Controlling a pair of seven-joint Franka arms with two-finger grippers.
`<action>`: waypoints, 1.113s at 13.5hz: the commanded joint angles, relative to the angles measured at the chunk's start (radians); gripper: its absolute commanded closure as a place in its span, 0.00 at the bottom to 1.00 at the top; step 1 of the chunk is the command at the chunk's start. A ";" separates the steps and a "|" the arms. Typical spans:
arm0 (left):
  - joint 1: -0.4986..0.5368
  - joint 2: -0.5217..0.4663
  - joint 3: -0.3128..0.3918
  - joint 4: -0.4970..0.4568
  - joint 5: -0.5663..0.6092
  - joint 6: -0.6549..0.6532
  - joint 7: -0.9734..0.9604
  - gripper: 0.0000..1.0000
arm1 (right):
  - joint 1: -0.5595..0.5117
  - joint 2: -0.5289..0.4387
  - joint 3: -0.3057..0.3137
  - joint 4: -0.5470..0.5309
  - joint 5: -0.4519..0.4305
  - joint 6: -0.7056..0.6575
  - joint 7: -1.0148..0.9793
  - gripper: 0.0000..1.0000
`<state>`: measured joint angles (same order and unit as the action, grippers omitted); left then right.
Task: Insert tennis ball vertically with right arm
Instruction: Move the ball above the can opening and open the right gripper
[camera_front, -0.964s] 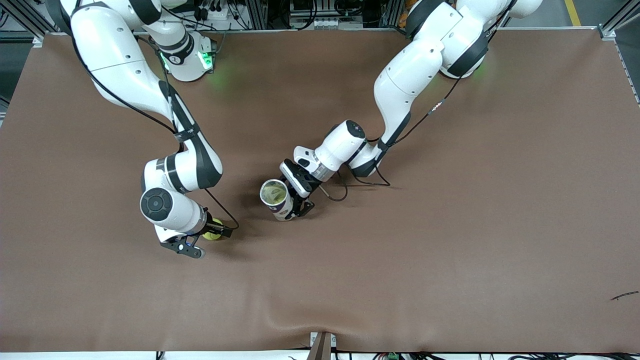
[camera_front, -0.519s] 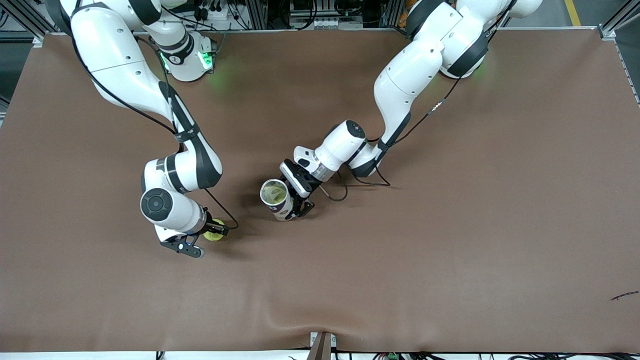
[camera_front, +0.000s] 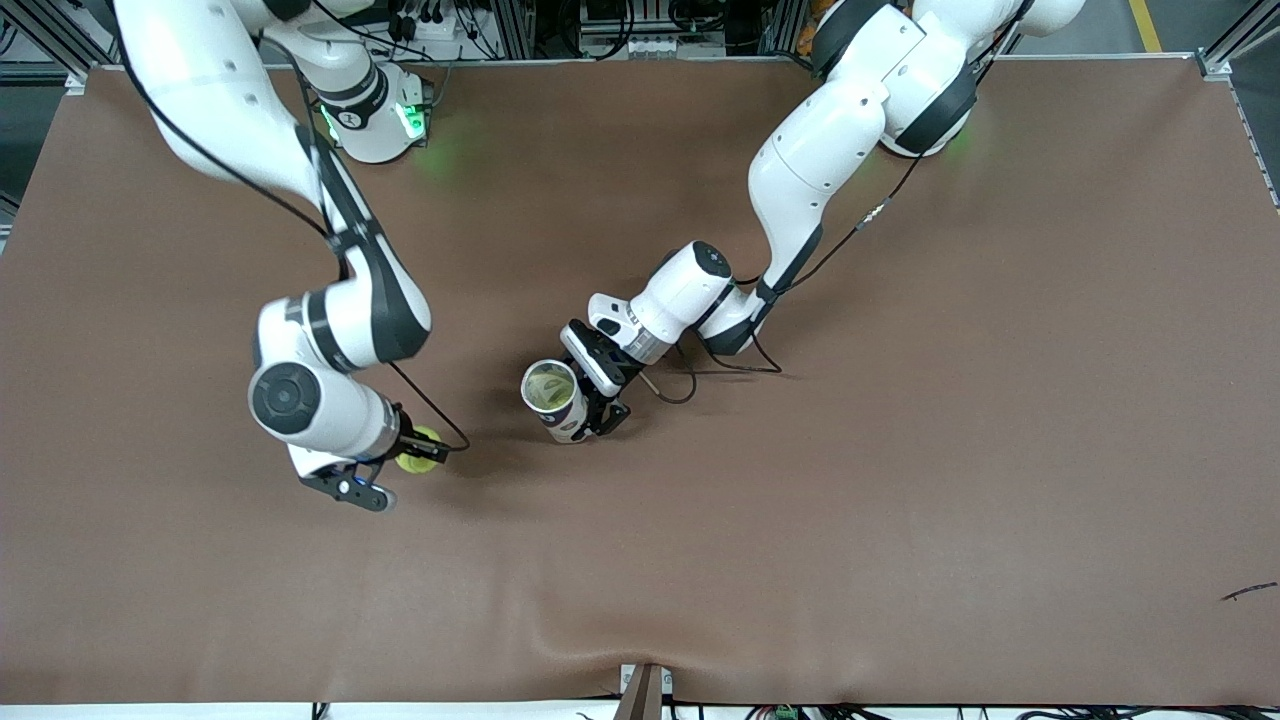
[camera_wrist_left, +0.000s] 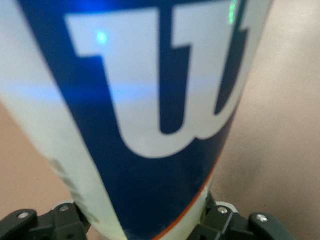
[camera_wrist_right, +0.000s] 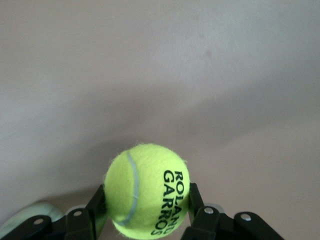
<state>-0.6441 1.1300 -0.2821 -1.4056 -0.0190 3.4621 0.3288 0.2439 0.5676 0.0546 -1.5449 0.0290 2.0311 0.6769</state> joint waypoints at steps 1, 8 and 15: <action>-0.009 0.005 0.014 0.010 -0.001 0.006 -0.013 0.19 | 0.017 -0.092 0.071 0.006 0.034 -0.103 0.198 0.46; -0.009 0.005 0.014 0.010 -0.001 0.006 -0.013 0.19 | 0.083 -0.100 0.149 0.161 0.120 -0.212 0.538 0.44; -0.009 0.005 0.014 0.010 -0.001 0.006 -0.013 0.19 | 0.121 -0.048 0.143 0.152 0.103 -0.075 0.593 0.42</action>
<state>-0.6443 1.1300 -0.2815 -1.4052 -0.0190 3.4620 0.3286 0.3544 0.5014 0.2031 -1.4048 0.1375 1.9379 1.2499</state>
